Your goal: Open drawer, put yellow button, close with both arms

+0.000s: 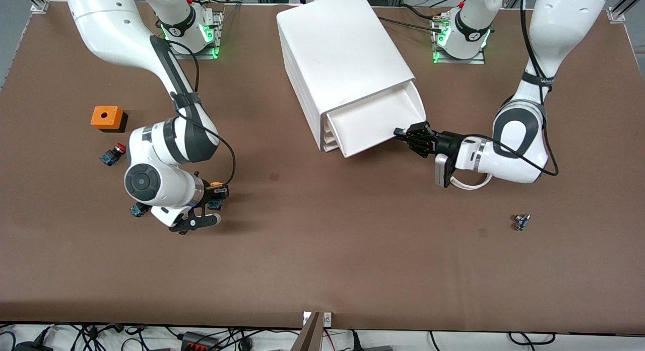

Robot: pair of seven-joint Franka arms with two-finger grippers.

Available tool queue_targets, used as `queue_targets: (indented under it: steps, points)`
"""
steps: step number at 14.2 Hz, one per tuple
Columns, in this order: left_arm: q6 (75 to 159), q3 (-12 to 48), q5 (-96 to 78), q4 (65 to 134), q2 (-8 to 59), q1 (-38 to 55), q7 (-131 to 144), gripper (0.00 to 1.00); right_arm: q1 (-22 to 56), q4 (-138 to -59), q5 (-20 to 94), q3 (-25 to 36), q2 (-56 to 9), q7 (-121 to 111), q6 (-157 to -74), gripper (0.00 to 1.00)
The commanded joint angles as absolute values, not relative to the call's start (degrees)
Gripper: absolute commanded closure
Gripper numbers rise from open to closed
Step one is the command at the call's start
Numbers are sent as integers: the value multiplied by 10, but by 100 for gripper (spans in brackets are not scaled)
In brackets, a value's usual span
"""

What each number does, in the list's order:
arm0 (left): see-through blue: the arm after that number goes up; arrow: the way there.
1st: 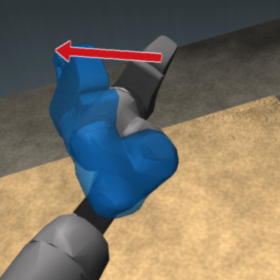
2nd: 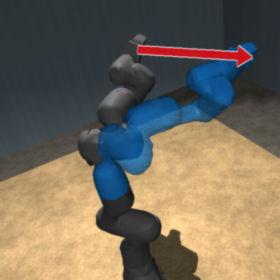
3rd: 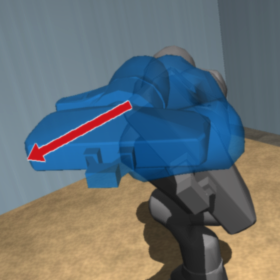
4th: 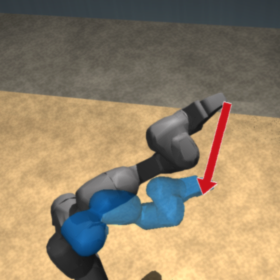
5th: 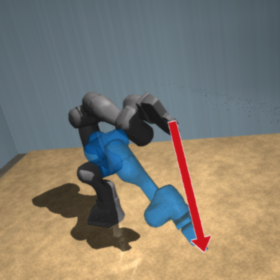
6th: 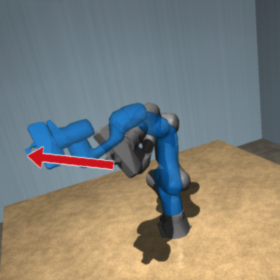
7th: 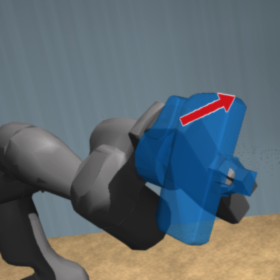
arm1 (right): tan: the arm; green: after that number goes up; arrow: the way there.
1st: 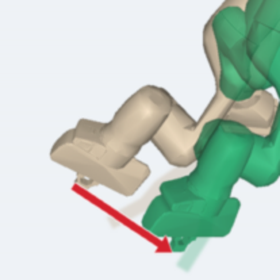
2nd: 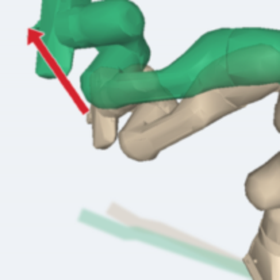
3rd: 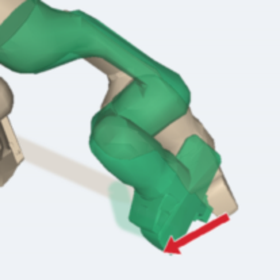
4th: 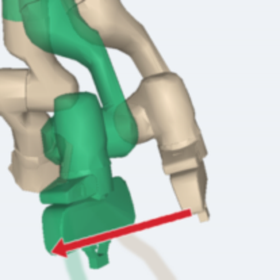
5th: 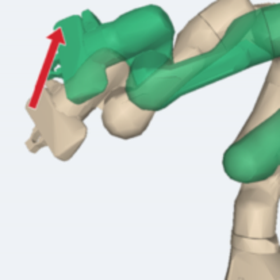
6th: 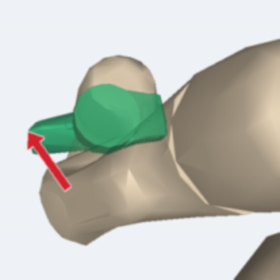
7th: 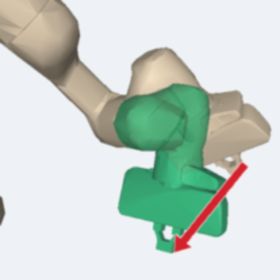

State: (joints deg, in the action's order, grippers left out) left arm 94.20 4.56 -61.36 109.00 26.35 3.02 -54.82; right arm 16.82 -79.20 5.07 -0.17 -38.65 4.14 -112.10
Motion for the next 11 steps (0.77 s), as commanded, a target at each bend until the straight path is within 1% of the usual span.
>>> queue_targets:
  steps: [1,3,6,7,9,11]
  points:
    - [947,46,-592,1073,277,23,-534,0,182,-712,55,-3,-376,33,-1064,92]
    - [940,45,-591,1073,268,19,-519,0,203,-658,56,-3,-367,34,-1037,92]
    - [930,43,-573,1073,232,18,-408,0,258,-614,56,-1,-352,41,-1020,92]
    - [927,43,-551,1072,211,18,-370,0,271,-607,57,-2,-351,40,-1021,92]
    - [927,44,-485,1069,175,19,-280,0,319,-593,55,1,-351,44,-1028,92]
    - [918,50,-392,1040,156,19,-224,0,364,-588,51,5,-352,56,-1031,92]
